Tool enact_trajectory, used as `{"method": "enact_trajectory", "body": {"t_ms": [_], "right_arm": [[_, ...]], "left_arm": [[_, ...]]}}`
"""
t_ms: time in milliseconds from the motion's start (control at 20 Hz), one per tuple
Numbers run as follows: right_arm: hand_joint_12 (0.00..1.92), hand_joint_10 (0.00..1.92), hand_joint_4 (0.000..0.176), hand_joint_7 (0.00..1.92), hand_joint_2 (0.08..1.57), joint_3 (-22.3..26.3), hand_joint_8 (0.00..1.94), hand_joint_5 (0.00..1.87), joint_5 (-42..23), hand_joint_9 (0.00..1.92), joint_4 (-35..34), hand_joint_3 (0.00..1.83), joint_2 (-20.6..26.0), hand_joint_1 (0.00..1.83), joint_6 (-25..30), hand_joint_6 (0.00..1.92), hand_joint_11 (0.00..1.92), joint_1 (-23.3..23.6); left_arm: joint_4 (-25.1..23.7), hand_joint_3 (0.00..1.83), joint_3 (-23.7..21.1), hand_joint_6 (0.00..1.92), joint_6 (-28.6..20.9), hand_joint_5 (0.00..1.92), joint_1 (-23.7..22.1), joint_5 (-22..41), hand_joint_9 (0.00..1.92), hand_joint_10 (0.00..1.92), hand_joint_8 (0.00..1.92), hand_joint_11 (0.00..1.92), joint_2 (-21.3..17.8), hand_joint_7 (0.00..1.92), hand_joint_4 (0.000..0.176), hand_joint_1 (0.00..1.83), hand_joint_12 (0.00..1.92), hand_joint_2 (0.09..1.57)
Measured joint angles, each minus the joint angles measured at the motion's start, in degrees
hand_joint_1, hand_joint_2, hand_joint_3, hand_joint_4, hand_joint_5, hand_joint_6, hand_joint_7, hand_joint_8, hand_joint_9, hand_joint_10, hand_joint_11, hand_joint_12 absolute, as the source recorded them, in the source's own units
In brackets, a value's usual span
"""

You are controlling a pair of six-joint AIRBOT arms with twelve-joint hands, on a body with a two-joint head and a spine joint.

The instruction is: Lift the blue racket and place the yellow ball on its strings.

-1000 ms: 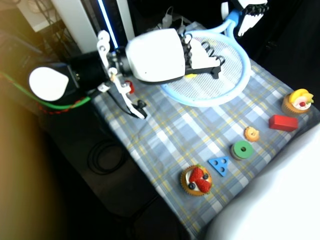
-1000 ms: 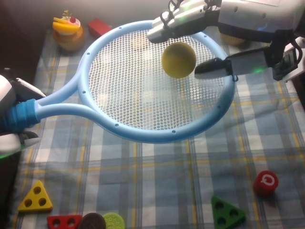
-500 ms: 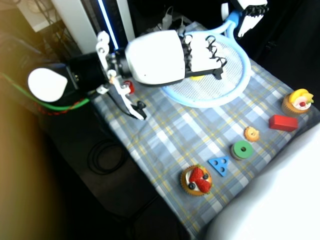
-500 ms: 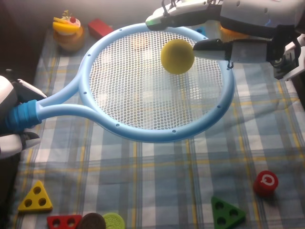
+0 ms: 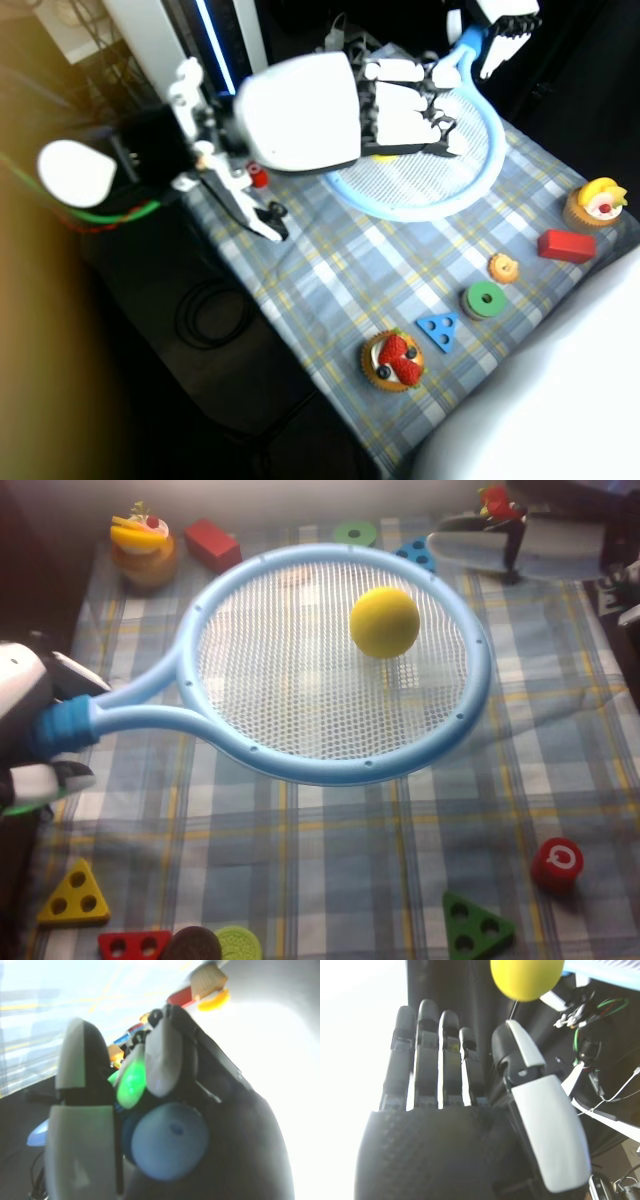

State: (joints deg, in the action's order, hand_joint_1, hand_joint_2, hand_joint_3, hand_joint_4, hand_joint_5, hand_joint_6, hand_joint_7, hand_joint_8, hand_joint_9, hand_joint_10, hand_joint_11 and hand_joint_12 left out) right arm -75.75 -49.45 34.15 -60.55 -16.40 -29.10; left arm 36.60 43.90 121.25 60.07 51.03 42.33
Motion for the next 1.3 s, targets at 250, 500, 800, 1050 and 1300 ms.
{"method": "enact_trajectory", "body": {"t_ms": [250, 500, 800, 1050, 1300], "right_arm": [[0.40, 0.00, 0.008, 0.50, 1.40, 0.1, 0.00, 0.26, 0.0, 0.52, -0.2, 0.00, 0.2, 0.69, -0.2, 0.00, 0.30, 0.0], [0.47, 0.00, 0.020, 0.48, 1.41, 0.7, 0.00, 0.27, -0.9, 0.49, -1.9, 0.00, 1.5, 0.77, -1.5, 0.00, 0.26, 0.0], [0.54, 0.00, 0.018, 0.48, 1.40, 0.7, 0.00, 0.26, -0.9, 0.49, -2.1, 0.00, 1.6, 0.77, -1.6, 0.00, 0.22, 0.0], [0.58, 0.00, 0.004, 0.50, 1.40, 0.7, 0.00, 0.27, -0.9, 0.50, -2.2, 0.00, 1.7, 0.77, -1.6, 0.00, 0.23, 0.0], [0.54, 0.00, 0.000, 0.50, 1.41, 0.7, 0.00, 0.25, -0.9, 0.50, -2.2, 0.00, 1.7, 0.69, -1.6, 0.00, 0.24, 0.0]], "left_arm": [[-0.1, 0.00, 1.1, 1.92, 0.0, 0.74, -0.2, -1.6, 1.46, 1.92, 1.92, 1.40, 0.4, 1.21, 0.134, 1.59, 1.92, 1.26], [0.3, 0.00, 1.8, 1.92, 0.6, 0.66, -0.6, -3.2, 1.53, 1.92, 1.92, 1.46, 1.1, 1.27, 0.176, 1.55, 1.92, 1.31], [0.2, 0.00, 1.8, 1.92, 1.7, 0.77, -1.2, -3.8, 1.46, 1.92, 1.92, 1.34, 1.2, 1.23, 0.148, 1.56, 1.92, 1.30], [0.0, 0.00, 2.0, 1.92, 1.7, 0.68, -1.5, -3.8, 1.42, 1.92, 1.92, 1.31, 1.2, 1.16, 0.152, 1.56, 1.92, 1.31], [0.2, 0.00, 2.6, 1.92, 1.9, 0.79, -1.5, -4.7, 1.53, 1.92, 1.92, 1.42, 1.9, 1.26, 0.167, 1.55, 1.92, 1.29]]}}
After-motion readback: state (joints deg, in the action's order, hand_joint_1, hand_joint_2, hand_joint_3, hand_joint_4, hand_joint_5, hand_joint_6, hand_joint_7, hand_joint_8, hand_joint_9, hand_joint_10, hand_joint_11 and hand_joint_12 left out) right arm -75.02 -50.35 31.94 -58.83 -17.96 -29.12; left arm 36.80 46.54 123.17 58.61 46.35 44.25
